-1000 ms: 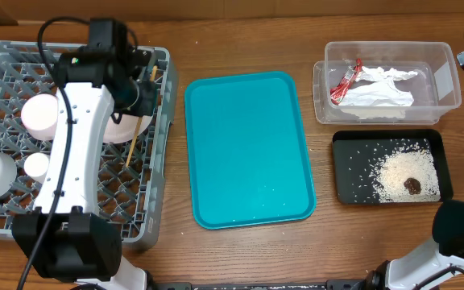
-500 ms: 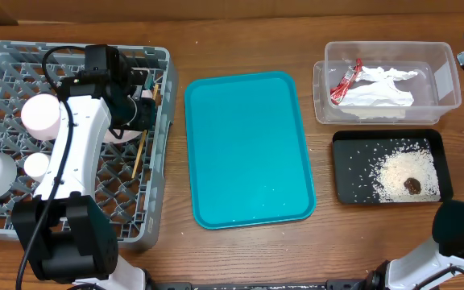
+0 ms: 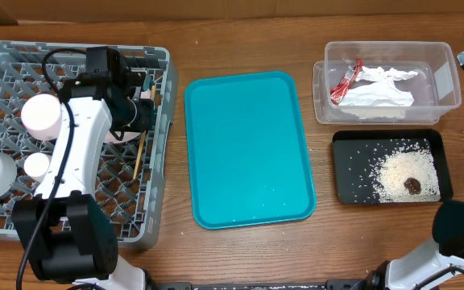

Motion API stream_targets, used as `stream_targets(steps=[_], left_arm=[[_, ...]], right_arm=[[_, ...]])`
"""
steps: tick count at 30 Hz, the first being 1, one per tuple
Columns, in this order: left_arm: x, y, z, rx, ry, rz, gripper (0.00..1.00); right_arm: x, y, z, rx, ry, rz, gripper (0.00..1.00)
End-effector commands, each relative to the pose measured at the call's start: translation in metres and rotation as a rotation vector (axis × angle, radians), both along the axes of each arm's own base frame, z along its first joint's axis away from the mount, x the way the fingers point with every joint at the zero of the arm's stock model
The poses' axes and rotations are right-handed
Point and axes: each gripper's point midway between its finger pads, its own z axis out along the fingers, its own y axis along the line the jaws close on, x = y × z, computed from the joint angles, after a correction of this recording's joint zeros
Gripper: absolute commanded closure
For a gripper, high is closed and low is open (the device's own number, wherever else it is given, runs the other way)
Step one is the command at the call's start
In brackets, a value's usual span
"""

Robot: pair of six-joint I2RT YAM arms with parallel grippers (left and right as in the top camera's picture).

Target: Sort waste into correct bins and load items into the dishwasher

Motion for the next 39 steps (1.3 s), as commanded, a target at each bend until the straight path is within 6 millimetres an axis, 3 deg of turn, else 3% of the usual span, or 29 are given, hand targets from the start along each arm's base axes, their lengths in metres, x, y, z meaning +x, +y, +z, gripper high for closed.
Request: stream_targets(steps=[1,4,5,6,9,11,14,18,19,23,30,34,35,39], left_arm=[[-0.001,0.001,0.000,0.002,0.004,0.045,0.94],[-0.001,0.001,0.000,0.003,0.003,0.045,0.85],[-0.001,0.002,0.000,0.004,0.003,0.044,0.73],[-0.001,0.001,0.000,0.004,0.003,0.044,0.69],[0.001,0.001,0.000,0.003,-0.005,0.045,0.64],[0.003,0.000,0.007,-0.011,-0.010,0.064,0.66],[0.006,-0.009,0.031,-0.070,-0.022,0.068,0.70],[0.000,-0.021,0.097,-0.135,-0.045,0.046,0.59],[-0.008,-0.022,0.117,-0.135,-0.048,0.046,0.53],[-0.039,-0.024,0.156,-0.139,-0.075,0.060,0.32],[-0.120,-0.035,0.213,-0.183,-0.219,0.066,0.15],[-0.161,-0.041,0.206,-0.224,-0.237,0.105,0.11],[-0.176,-0.042,0.196,-0.253,-0.225,0.172,0.00],[-0.203,-0.044,0.176,-0.321,-0.161,0.333,0.00]], right_arm=[[0.001,-0.001,0.009,-0.017,-0.026,-0.001,0.00],[0.001,-0.001,0.009,-0.017,-0.027,-0.001,0.00],[0.001,-0.001,0.009,-0.017,-0.026,-0.001,0.00],[0.001,-0.001,0.009,-0.017,-0.027,-0.001,0.00],[0.001,-0.001,0.009,-0.017,-0.026,-0.001,0.00],[0.001,-0.001,0.009,-0.017,-0.027,-0.001,0.00],[0.001,-0.001,0.009,-0.017,-0.027,-0.001,0.00],[0.001,-0.001,0.009,-0.017,-0.026,-0.001,0.00],[0.001,-0.001,0.009,-0.017,-0.026,-0.001,0.00],[0.001,-0.001,0.009,-0.017,-0.026,-0.001,0.00],[0.001,-0.001,0.009,-0.017,-0.027,-0.001,0.00],[0.001,-0.001,0.009,-0.017,-0.027,-0.001,0.00],[0.001,-0.001,0.009,-0.017,-0.026,-0.001,0.00],[0.001,-0.001,0.009,-0.017,-0.026,-0.001,0.00]])
